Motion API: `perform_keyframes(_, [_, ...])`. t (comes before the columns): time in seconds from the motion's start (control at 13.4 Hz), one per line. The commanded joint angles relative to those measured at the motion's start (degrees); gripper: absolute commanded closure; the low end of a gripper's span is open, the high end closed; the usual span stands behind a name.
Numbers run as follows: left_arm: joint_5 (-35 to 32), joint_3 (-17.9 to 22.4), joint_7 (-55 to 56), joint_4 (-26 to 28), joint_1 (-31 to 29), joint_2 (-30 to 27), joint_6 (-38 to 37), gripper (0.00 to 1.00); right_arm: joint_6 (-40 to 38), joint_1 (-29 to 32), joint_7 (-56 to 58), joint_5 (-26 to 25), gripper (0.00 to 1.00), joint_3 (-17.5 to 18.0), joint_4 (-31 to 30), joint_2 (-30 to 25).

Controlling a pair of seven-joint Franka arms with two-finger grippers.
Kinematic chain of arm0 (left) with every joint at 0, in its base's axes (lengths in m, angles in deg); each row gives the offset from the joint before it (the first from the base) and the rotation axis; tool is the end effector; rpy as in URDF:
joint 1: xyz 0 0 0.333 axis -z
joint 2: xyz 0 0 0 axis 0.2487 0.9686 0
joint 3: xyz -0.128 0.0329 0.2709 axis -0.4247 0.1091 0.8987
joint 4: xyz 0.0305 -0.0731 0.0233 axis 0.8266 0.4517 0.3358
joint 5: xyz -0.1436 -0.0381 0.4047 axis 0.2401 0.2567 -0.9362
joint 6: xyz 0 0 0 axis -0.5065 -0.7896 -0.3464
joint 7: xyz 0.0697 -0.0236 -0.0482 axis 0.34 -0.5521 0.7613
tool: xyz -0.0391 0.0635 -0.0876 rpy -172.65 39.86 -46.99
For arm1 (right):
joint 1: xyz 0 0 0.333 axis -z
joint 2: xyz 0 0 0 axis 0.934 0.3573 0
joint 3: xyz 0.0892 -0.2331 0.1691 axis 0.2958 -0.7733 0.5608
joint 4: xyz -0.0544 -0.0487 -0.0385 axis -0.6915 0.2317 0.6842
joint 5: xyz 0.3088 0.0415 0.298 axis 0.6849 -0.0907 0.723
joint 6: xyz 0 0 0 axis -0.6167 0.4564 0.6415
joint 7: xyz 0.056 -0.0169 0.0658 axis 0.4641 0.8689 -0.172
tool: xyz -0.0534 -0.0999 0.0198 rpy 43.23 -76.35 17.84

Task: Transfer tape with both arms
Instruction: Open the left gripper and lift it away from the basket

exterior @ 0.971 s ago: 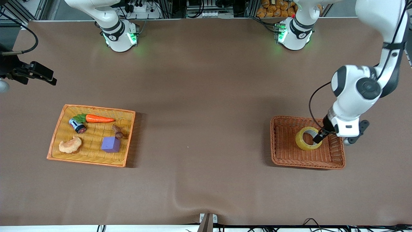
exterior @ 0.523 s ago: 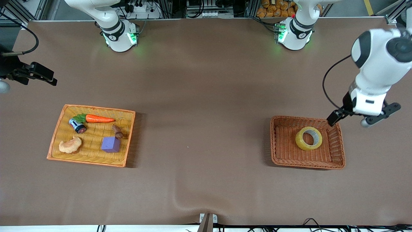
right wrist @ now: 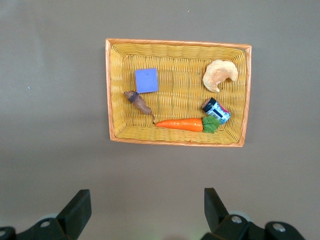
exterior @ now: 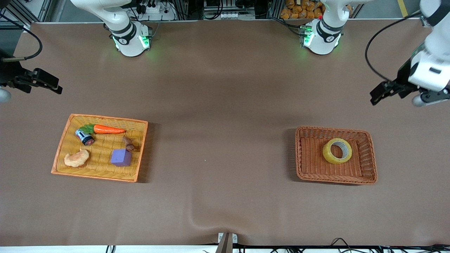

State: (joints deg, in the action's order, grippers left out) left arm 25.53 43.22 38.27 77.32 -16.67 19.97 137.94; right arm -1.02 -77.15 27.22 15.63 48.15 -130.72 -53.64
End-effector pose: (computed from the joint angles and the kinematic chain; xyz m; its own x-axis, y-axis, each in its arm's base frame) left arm 0.5724 -0.0451 0.5768 0.9825 0.1734 0.0679 0.1751 -0.9843 -0.0199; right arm 0.5912 0.0108 0.6256 0.9967 -0.0564 -0.0585 -0.0578 -0.9981 -0.0223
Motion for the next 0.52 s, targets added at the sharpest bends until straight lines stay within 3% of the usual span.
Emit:
perform_keyframes(0.0, [1.56,0.51,-6.33,-11.57,0.77,4.81,-7.66,0.00,-0.39,-0.44,0.18,-0.75,0.00,-0.06,1.69,1.09])
perform_keyframes(0.07, [1.56,1.47,-6.87,-12.46,2.07,4.90,-7.93,0.00,-0.39,-0.78,0.36,-1.19,0.00,-0.06,2.73,1.97])
perform_keyframes(0.3, [1.65,9.63,-9.15,-15.00,10.59,4.81,-10.20,0.00,-0.56,-1.31,0.36,-1.81,0.00,-0.06,4.59,2.94])
perform_keyframes(0.45, [3.84,10.36,-11.00,-16.60,10.44,4.90,-12.41,0.00,-0.56,-1.31,0.36,-1.72,0.00,-0.15,4.68,2.94])
